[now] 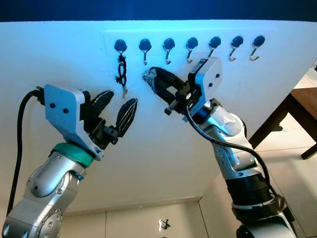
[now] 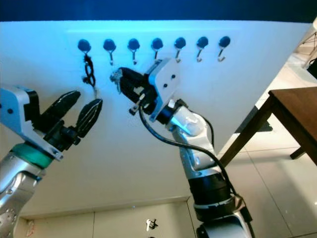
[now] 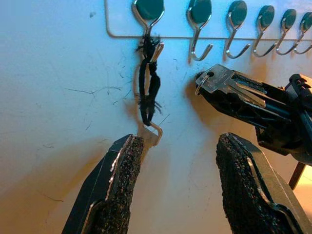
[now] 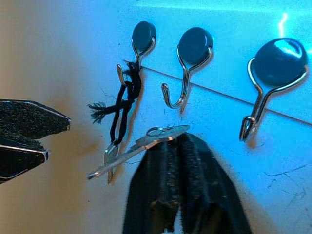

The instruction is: Hang keys on a hook

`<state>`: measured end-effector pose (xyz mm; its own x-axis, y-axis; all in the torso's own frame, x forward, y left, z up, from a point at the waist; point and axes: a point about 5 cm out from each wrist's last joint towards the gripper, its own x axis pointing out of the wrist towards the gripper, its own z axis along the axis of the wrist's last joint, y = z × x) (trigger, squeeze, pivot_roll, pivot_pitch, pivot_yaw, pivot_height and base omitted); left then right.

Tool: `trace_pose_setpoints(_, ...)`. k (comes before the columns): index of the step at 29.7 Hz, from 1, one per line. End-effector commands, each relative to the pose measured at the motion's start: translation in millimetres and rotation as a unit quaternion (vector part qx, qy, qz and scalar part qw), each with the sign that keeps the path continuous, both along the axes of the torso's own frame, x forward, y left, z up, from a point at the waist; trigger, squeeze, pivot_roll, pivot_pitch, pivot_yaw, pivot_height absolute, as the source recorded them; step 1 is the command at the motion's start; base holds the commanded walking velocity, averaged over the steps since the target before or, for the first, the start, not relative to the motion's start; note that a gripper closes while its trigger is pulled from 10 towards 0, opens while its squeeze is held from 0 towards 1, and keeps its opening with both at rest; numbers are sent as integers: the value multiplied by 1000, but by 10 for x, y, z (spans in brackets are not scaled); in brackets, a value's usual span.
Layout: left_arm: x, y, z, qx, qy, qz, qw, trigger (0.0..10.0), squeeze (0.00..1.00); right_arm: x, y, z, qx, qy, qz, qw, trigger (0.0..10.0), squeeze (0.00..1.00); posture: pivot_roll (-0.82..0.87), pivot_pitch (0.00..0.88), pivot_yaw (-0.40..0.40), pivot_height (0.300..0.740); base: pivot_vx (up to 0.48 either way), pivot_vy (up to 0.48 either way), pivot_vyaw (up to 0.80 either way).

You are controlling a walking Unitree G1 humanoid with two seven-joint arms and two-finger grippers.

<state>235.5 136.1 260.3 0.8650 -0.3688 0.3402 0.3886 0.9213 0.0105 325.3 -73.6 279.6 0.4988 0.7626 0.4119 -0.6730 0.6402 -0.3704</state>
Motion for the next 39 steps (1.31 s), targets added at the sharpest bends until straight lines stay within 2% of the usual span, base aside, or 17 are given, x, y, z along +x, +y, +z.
trace_pose_setpoints(1, -6, -11, -11, 1, 7, -5, 1000, 10000, 0, 0, -9, 38, 8, -5, 0, 1000, 0, 0, -43, 63, 51, 740, 0, 0, 0)
trace_pose_setpoints(18, -6, -12, -9, 1, 7, -6, 1000, 10000, 0, -9, -4, 36, 9, -4, 5, 1000, 0, 0, -44, 63, 52, 740, 0, 0, 0)
trace_pose_setpoints(22, -7, -11, -10, 2, 7, -5, 1000, 10000, 0, -98, 42, 12, -1, 0, 46, 999, 0, 0, -41, 65, 52, 740, 0, 0, 0)
trace_pose_setpoints(23, -7, -11, -9, 2, 7, -5, 1000, 10000, 0, -142, 59, 4, -6, 0, 62, 998, 4941, 0, -41, 65, 52, 740, 0, 0, 0)
trace_pose_setpoints(24, -7, -11, -9, 2, 7, -5, 1000, 10000, 0, -142, 59, 4, -6, 0, 62, 998, 4941, 0, -41, 65, 52, 740, 0, 0, 0)
trace_pose_setpoints(25, -8, -11, -9, 2, 7, -5, 1000, 10000, 0, -172, 69, 0, -9, 0, 71, 997, 10000, 0, -41, 65, 52, 740, 0, 0, 0)
trace_pose_setpoints(34, -8, -12, -11, 1, 8, -6, 1000, 10000, 0, -253, 59, -5, -16, -4, 80, 997, 10000, 0, -44, 68, 56, 740, 0, 0, 0)
trace_pose_setpoints(39, -2, -18, -12, 2, 9, -8, 1000, 10000, 0, -243, -4, 122, 5, -26, 50, 998, 10000, 0, -47, 68, 60, 740, 0, 0, 0)
